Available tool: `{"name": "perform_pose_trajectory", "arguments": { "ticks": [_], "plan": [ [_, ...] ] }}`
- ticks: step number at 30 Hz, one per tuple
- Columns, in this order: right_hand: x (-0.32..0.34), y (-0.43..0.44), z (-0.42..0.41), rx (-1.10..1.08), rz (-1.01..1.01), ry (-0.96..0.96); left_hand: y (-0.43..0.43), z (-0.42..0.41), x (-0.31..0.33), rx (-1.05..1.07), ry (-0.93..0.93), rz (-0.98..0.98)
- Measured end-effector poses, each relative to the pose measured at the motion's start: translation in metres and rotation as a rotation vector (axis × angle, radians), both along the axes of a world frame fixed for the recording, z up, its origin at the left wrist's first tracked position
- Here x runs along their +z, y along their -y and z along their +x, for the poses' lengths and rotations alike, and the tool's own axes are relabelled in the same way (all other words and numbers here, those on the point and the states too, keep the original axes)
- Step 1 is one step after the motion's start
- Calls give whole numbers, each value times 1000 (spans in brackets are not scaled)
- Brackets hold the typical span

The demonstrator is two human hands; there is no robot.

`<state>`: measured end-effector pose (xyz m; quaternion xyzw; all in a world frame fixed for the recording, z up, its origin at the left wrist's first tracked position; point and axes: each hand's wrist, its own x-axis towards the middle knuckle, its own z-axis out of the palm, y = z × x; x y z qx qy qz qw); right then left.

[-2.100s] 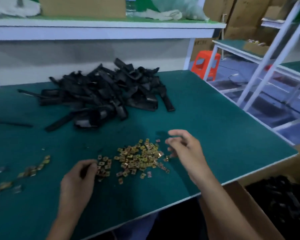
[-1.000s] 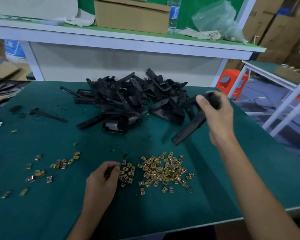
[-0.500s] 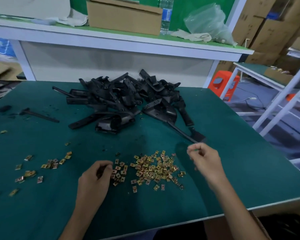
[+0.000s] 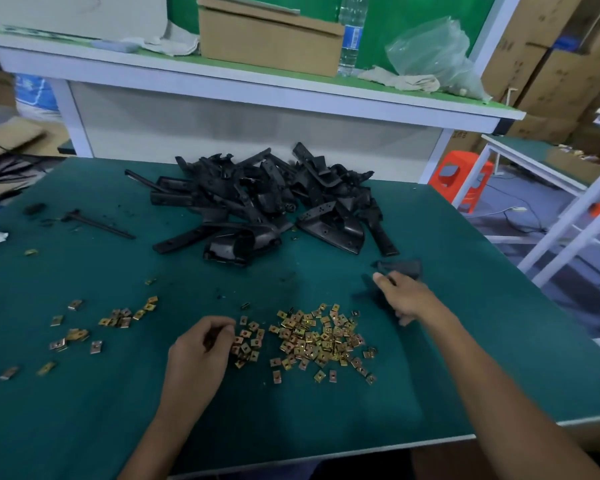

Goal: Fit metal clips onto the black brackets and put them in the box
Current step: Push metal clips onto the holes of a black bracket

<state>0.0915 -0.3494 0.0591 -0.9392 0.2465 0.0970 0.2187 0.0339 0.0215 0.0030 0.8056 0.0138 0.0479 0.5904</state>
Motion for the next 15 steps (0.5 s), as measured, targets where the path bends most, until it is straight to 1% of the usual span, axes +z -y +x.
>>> {"name": "perform_pose_trajectory", "arguments": {
  "ticks": [2, 3, 4, 6, 9, 10, 11, 15],
  "plan": [
    [-1, 11, -10, 1, -79, 127, 2, 0, 2, 3, 14, 27],
    [-2, 16, -15, -11, -77, 215, 2, -1, 4, 1, 19, 38],
    [-3, 19, -21, -32, -28, 298, 2, -1, 5, -1, 20, 48],
    [3, 16, -37, -88, 193, 440, 2, -2, 6, -5, 22, 69],
    [15, -12, -69, -219, 646, 648, 6, -3, 7, -4, 43, 78],
    [13, -27, -81, -246, 746, 676, 9, -3, 7, -3, 53, 89],
    [7, -42, -93, -259, 804, 673, 12, -1, 7, -7, 80, 135],
    [-19, -106, -129, -291, 1006, 593, 33, 13, 10, -131, 317, 535]
  ]
}}
